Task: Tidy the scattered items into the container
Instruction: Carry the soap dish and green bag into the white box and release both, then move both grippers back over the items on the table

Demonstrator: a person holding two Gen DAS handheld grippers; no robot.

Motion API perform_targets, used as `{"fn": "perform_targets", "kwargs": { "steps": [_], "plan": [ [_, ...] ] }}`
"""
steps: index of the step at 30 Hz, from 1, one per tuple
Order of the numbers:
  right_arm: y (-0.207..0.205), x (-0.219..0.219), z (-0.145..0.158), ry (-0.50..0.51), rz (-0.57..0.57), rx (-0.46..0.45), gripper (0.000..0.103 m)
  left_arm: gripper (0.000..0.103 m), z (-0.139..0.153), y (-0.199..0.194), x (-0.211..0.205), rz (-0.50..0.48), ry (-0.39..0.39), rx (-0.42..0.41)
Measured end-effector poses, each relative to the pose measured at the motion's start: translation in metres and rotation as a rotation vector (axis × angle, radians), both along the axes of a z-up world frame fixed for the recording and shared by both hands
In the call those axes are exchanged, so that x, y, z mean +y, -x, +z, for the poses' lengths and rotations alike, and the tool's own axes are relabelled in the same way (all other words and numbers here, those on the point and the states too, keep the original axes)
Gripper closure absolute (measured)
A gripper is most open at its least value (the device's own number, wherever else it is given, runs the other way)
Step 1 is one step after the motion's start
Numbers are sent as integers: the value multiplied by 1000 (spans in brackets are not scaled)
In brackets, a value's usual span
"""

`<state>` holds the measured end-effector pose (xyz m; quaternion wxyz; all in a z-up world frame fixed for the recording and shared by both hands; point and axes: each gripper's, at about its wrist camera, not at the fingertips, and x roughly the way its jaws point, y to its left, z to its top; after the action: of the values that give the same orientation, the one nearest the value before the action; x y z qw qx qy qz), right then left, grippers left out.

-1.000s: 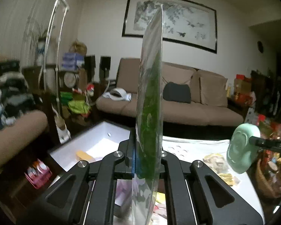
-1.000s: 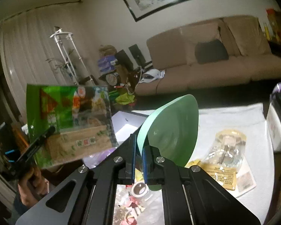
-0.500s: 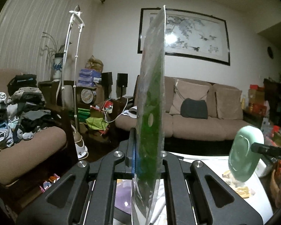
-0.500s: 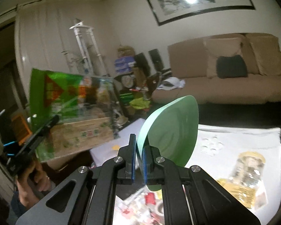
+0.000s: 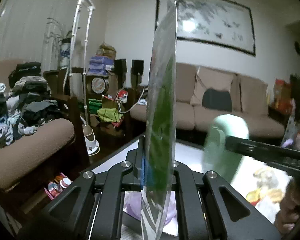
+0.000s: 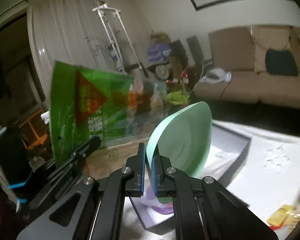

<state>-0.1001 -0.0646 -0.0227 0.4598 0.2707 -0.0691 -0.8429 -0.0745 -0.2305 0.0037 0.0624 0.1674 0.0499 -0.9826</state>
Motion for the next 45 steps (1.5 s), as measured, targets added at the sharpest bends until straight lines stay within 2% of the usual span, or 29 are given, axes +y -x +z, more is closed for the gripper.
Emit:
{"fn": "perform_targets", "kwargs": {
  "steps": [5,10,13,16,18,20,21,22,23,24,28,30,32,33,35,36,38,39,41,42,44,45],
  "plan": [
    [25,-24,-45,-26,10,-117,98,96,-14,17,-3,6,0,-93],
    [47,-21,-90,-29,-7,-256,98,95,-38,37,-10,29,-34,-225],
    [53,-13,-102,-9,-18,-307,96,92,-49,45,-18,58,-75,-293],
    [55,-5,-100,5,-33,-339,94,87,-55,49,-22,68,-102,-324],
    [56,4,-94,-16,-66,-346,85,75,-58,51,-19,74,-76,-362],
    [60,14,-85,-30,-109,-359,66,69,-63,56,-7,56,-10,-412],
    [61,20,-81,-26,-121,-372,59,62,-65,58,5,29,44,-433],
    [62,27,-77,-10,-127,-386,43,57,-67,60,17,12,98,-451],
    [64,34,-74,9,-133,-400,35,42,-68,61,26,16,131,-458],
    [65,40,-70,15,-142,-413,34,26,-66,59,32,29,141,-450],
    [67,53,-49,-9,-85,-451,31,12,-41,40,28,46,-7,-343],
    [55,69,-28,-6,-73,-406,30,0,-28,24,13,79,-108,-285],
    [42,87,-7,-20,-71,-353,21,0,-19,9,-10,89,-242,-239],
    [34,98,1,-39,-69,-336,18,0,-18,4,-18,77,-301,-234],
    [16,118,10,-104,-76,-313,13,0,-19,-4,-22,57,-344,-250],
    [7,129,11,-161,-94,-307,12,0,-21,-12,-22,46,-338,-251],
    [-8,146,6,-286,-135,-311,8,0,-34,-38,-17,35,-302,-184],
    [-16,154,-1,-365,-150,-322,8,0,-45,-48,-13,40,-273,-180],
    [-30,167,-18,-480,-167,-364,8,4,-56,-49,-2,9,-210,-331],
    [-38,174,-28,-517,-174,-399,8,5,-54,-46,3,-7,-191,-376],
    [-51,185,-45,-550,-169,-466,8,1,-47,-46,15,-67,-204,-384],
    [-57,191,-53,-552,-167,-490,8,0,-48,-47,25,-122,-240,-405]
  ]
}}
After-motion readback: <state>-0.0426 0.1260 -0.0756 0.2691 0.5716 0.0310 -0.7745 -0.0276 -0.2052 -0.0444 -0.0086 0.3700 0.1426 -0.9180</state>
